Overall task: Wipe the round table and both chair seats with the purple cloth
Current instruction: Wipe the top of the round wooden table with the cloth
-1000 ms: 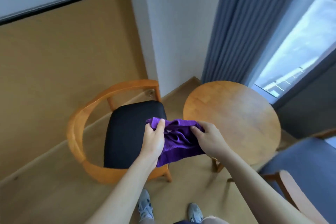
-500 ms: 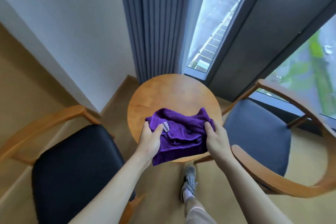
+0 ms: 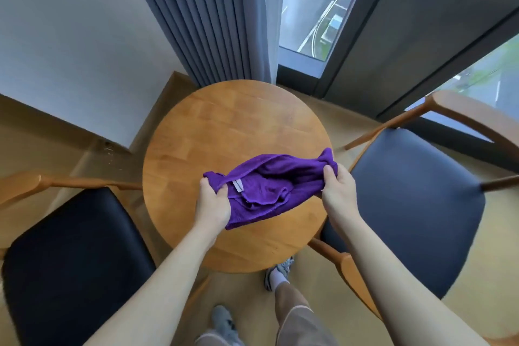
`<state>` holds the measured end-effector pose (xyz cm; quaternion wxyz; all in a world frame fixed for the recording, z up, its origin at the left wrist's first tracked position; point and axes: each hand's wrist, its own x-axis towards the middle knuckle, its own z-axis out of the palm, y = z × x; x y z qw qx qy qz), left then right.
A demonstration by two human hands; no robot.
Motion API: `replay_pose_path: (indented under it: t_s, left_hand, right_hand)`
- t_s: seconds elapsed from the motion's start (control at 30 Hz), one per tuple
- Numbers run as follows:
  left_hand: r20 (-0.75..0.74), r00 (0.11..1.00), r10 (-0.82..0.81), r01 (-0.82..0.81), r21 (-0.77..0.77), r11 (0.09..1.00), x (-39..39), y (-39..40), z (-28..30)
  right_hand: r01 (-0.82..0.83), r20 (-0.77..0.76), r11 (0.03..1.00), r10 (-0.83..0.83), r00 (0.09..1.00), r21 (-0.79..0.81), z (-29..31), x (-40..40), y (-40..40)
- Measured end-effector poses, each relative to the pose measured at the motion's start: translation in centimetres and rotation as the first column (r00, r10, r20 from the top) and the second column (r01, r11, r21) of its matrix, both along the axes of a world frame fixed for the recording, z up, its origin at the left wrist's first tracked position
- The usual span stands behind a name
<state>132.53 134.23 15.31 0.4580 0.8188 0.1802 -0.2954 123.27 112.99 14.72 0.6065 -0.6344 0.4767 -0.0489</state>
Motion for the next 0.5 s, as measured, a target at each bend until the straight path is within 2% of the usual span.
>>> replay_pose_path:
  t_s: [0.1,0.23,0.4,0.47,0.5]
  left_hand:
    - [0.029,0.995,-0.1,0.099,0.041,0.994,2.0,0.1,-0.2]
    - [0.165,0.942,-0.291,0.266,0.158,0.951,4.9,0.2,-1.2]
    - [0.273,0.935,-0.224,0.169,0.21,0.963,7.6,0.2,-3.5]
    - [0.346,0.929,-0.133,0.096,0.122,0.988,8.7,0.1,-3.8]
    - [0.344,0.938,-0.053,0.053,0.01,0.999,9.2,-0.2,-3.9]
  right_hand:
    - [-0.002,0.073,1.0,0.002,0.997,-0.003,-0.7,2.0,-1.3]
    - [-0.006,0.22,1.0,0.012,0.975,-0.028,-1.2,3.5,-2.7]
    - [0.054,0.289,0.998,-0.061,0.955,0.03,-2.9,4.3,-3.9]
    - [0.084,0.275,0.995,-0.095,0.957,0.049,-3.4,4.4,-3.9]
    - [0.092,0.263,0.994,-0.102,0.959,0.05,-3.5,4.5,-3.8]
